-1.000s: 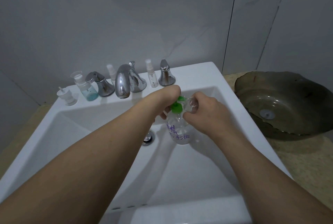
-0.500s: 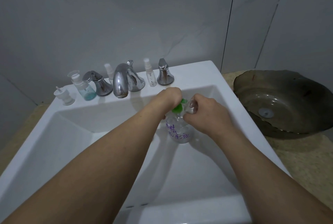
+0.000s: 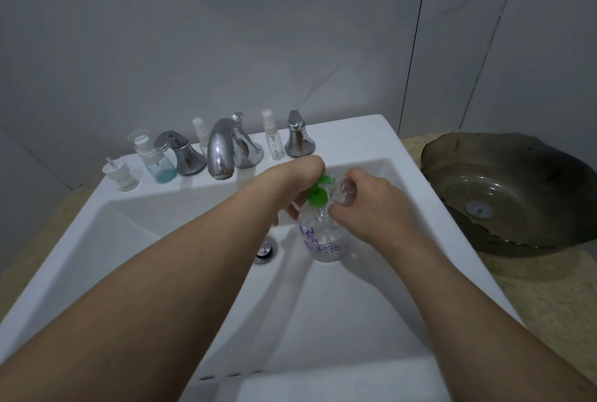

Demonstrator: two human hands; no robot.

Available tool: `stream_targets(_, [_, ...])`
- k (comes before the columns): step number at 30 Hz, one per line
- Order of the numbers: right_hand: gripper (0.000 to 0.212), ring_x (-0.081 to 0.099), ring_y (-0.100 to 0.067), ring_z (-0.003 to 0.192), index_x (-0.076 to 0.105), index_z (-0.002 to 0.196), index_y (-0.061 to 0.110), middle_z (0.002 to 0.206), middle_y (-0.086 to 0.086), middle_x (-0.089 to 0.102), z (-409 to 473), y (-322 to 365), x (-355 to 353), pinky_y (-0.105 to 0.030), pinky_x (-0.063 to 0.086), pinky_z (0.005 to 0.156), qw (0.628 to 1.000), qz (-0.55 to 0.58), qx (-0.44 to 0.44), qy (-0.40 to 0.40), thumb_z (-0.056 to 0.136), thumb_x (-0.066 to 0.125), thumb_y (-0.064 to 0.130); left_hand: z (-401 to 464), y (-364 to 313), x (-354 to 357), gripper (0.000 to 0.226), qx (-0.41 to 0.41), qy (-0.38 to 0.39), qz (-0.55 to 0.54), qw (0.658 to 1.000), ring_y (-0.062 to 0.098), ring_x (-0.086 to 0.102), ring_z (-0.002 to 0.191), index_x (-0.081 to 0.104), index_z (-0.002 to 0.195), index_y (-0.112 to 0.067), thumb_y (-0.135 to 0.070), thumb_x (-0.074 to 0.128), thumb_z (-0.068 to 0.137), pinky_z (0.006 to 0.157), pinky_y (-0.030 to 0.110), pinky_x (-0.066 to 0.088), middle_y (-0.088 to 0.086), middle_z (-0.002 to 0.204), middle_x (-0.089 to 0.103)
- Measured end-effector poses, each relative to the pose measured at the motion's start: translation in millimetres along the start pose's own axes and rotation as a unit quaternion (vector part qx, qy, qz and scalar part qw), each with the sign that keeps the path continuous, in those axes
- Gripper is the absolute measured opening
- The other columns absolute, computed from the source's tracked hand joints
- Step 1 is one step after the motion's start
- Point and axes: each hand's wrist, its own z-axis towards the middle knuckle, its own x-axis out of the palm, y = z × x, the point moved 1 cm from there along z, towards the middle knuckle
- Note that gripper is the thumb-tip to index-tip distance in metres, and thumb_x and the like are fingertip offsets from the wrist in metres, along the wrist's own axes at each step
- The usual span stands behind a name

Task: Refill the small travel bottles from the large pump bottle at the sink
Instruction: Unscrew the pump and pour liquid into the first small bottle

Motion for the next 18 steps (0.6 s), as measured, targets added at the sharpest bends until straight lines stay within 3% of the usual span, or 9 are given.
stream_targets(3, [0.024, 0.058, -0.02, 0.083, 0.049, 0.088, 0.028, 0.082, 0.009, 0.06, 0, -1, 1, -0.029, 0.041, 0.067, 1.0, 0.002, 0.005, 0.004, 0.072, 0.065, 0.037, -8, -1, 3, 0.045, 0.007, -0.002, -0.003, 1.0, 0.035, 0.066, 0.086, 0.066, 0.097, -0.008, -0.037, 0.037, 0.079, 0.077, 0.052, 0.041, 0.011, 0.095, 0.069])
stream_targets(6, [0.025, 0.058, -0.021, 0.083, 0.051, 0.089, 0.026, 0.084, 0.008, 0.062, -1, -2, 1, -0.03, 0.043, 0.068, 1.0, 0.006, 0.012, 0.008, 0.072, 0.065, 0.037, -15, -4, 8, 0.034, 0.03, -0.013, -0.013, 0.999, 0.031, 0.061, 0.082, 0.057, 0.097, -0.003, -0.021, 0.029, 0.093, 0.053, 0.031, 0.037, 0.014, 0.096, 0.062])
stream_targets(10, [0.026, 0.059, -0.021, 0.084, 0.052, 0.089, 0.025, 0.087, 0.007, 0.063, -1, -4, 3, -0.03, 0.046, 0.07, 0.999, -0.002, 0.03, 0.024, 0.07, 0.064, 0.038, -14, -6, 15, 0.033, 0.045, -0.045, 0.017, 0.998, 0.042, 0.062, 0.103, 0.058, 0.108, 0.002, -0.008, 0.029, 0.096, 0.045, 0.037, 0.035, 0.023, 0.119, 0.058])
stream_targets(14, [0.026, 0.059, -0.021, 0.083, 0.052, 0.088, 0.026, 0.086, 0.007, 0.063, 0, -5, 5, -0.03, 0.044, 0.068, 0.999, -0.004, 0.031, 0.029, 0.07, 0.065, 0.039, -9, -6, 17, 0.024, 0.052, -0.05, 0.042, 0.997, 0.045, 0.062, 0.104, 0.055, 0.097, 0.0, -0.002, 0.031, 0.095, 0.047, 0.041, 0.038, 0.026, 0.121, 0.058])
stream_targets(18, [0.025, 0.059, -0.021, 0.083, 0.052, 0.088, 0.027, 0.087, 0.007, 0.063, 0, -6, 4, -0.031, 0.047, 0.07, 0.999, -0.005, 0.028, 0.029, 0.07, 0.065, 0.039, -8, -5, 16, 0.028, 0.046, -0.046, 0.029, 0.997, 0.044, 0.061, 0.104, 0.057, 0.103, 0.002, -0.005, 0.031, 0.097, 0.05, 0.042, 0.039, 0.025, 0.119, 0.058])
